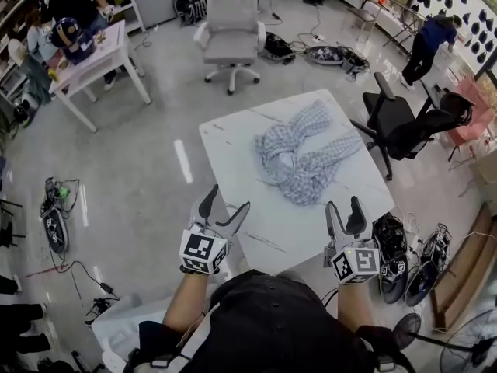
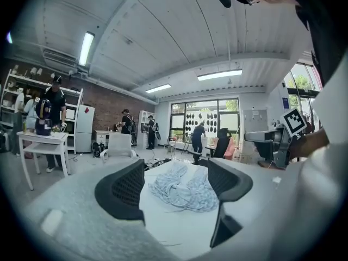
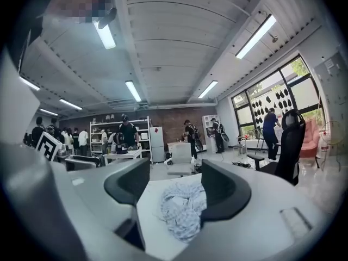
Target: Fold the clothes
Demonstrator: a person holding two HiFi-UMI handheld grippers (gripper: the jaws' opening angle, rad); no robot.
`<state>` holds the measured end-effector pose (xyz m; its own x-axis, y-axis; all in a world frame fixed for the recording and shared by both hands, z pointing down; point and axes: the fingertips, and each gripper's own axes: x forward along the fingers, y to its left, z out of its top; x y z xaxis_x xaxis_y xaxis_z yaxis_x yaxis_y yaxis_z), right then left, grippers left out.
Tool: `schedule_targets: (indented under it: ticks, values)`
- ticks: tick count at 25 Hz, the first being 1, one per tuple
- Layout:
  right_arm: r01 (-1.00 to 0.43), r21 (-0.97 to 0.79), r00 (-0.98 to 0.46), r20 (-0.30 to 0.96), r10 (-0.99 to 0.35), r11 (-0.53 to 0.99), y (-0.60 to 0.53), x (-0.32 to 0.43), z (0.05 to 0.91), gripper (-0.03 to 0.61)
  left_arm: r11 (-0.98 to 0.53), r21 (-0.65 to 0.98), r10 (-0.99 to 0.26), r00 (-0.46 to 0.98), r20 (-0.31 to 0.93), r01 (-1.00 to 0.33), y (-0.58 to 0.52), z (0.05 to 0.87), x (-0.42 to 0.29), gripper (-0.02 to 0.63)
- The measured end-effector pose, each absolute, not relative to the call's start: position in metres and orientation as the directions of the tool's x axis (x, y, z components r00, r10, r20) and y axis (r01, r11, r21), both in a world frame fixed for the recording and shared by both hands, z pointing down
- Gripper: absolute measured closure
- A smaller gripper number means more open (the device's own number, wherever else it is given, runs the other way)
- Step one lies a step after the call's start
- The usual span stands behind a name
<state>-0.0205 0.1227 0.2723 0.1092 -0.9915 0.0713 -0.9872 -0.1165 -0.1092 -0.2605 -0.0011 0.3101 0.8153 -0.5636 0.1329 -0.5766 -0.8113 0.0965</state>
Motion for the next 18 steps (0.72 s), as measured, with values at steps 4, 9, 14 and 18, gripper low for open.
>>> schedule_targets:
  ticks: [4,9,14,18]
  values:
    - [-0.987,-0.107,0.108,0.089,-0.99,-0.117,0.112,-0.006,0.281,0.293,-0.821,0.1,-0.545,0.823,0.158,-0.562,-0.015,0.321,-0.241,0.242]
    - [-0.989,-0.101,0.092,0.137,-0.986,-0.106,0.095,0.026,0.301,0.322,-0.842,0.098,-0.504,0.838,0.209,-0.531,-0.027,0.339,-0.197,0.242]
    - [-0.994,-0.07,0.072,0.191,-0.979,-0.086,0.076,0.052,0.328,0.327,-0.863,0.089,-0.462,0.848,0.258,-0.498,-0.031,0.361,-0.156,0.241]
    - [-0.992,-0.084,0.072,0.229,-0.971,-0.093,0.067,0.063,0.348,0.327,-0.891,0.09,-0.393,0.856,0.337,-0.445,-0.031,0.394,-0.13,0.241]
